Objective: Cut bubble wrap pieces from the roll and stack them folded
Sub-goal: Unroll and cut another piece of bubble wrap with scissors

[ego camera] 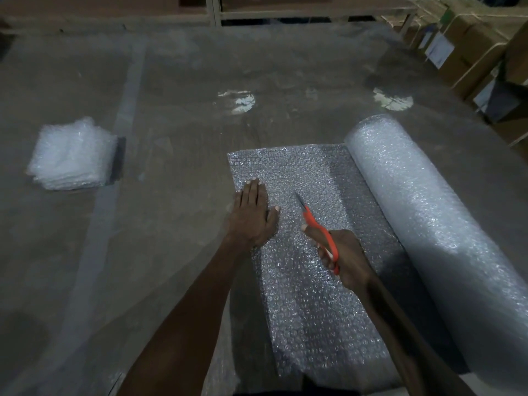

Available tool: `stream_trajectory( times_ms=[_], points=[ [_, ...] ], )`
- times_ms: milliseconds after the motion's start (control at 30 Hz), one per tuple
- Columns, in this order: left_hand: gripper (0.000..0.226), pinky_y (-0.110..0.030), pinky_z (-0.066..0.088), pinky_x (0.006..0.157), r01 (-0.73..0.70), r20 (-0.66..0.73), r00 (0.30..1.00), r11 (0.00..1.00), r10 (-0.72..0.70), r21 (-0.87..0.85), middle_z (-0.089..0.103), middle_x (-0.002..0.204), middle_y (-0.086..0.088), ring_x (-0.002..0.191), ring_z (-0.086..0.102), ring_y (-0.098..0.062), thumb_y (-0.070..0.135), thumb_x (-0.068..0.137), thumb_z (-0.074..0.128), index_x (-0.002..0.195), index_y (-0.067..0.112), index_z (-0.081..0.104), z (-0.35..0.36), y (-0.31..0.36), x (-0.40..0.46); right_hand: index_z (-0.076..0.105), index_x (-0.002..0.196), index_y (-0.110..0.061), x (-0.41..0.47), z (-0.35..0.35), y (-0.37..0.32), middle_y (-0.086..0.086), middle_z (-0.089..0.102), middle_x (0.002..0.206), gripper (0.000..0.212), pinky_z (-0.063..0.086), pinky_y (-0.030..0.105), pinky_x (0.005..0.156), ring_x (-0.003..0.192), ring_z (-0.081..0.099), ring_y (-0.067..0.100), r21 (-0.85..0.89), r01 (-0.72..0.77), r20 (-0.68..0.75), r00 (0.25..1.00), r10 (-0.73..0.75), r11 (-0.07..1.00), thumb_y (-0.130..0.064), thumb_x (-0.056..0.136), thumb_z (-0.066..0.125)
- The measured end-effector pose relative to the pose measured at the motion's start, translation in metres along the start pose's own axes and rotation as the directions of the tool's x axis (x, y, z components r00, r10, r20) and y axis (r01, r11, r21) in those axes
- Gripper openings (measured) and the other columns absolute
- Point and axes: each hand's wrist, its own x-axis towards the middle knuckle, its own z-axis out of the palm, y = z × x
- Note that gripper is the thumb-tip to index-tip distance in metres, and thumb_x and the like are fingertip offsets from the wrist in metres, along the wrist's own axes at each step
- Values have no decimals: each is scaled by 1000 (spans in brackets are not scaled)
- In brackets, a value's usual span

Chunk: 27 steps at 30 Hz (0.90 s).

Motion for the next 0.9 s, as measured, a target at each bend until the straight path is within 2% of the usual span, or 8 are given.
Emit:
stream_trajectory(
  times_ms=[200,367,500,567,633,733,800,900],
  points=[
    [78,-47,0,125,-12,-8,1000,1000,12,-13,0,166,-18,154,-4,-29,53,100,12,158,2,6,0,1,-1,72,85,3,9,5,-5,9,54,53,44,30,20,38,36,40,13,40,3,19,1000,-4,999,-37,77,87],
    [77,-46,-1,125,-13,-7,1000,1000,13,-7,0,166,-18,154,-3,-30,53,101,13,158,2,7,0,0,0,63,66,-5,9,4,-4,8,50,49,41,27,18,38,34,36,13,9,8,25,1000,-8,1000,-36,77,88],
    [79,-47,-2,125,-7,29,1000,1000,7,3,-1,166,-18,154,-4,-31,54,99,11,158,2,5,-2,1,2,63,64,-7,4,4,-7,7,51,50,41,28,20,39,35,37,13,11,11,31,999,-11,1000,-37,79,86],
    [76,-47,-1,123,-8,17,1000,1000,7,6,5,166,-19,153,2,-33,53,101,16,158,1,9,-3,0,5,64,65,-7,3,4,-10,7,52,50,43,28,20,40,36,39,14,-7,5,19,1000,-5,1000,-42,79,85],
    [74,-49,8,121,-18,-17,1000,999,19,29,19,162,-21,150,15,-36,51,101,18,155,1,18,-8,-1,9,66,69,-4,6,5,-13,8,53,52,44,30,20,39,37,40,13,-7,5,11,1000,-5,1000,-43,78,85],
    [72,-50,19,115,-49,-47,998,997,52,60,33,151,-19,139,29,-36,50,98,18,149,2,29,-17,-3,17,72,84,5,11,6,-13,8,56,55,51,31,21,38,37,41,13,15,5,2,1000,-5,1000,-43,77,86],
    [73,-50,18,116,-59,-41,997,996,61,64,32,153,-19,141,28,-35,51,97,15,150,3,29,-19,-5,25,71,88,10,12,6,-13,9,56,55,53,31,21,37,37,42,12,3,4,8,1000,-4,1000,-40,78,86],
    [73,-50,7,121,-34,-7,999,997,34,64,18,162,-20,151,13,-35,52,102,14,155,2,20,-20,-10,37,66,85,16,15,3,-8,9,55,55,55,32,20,37,37,42,13,2,21,21,1000,-21,1000,-37,82,83]
  ],
)
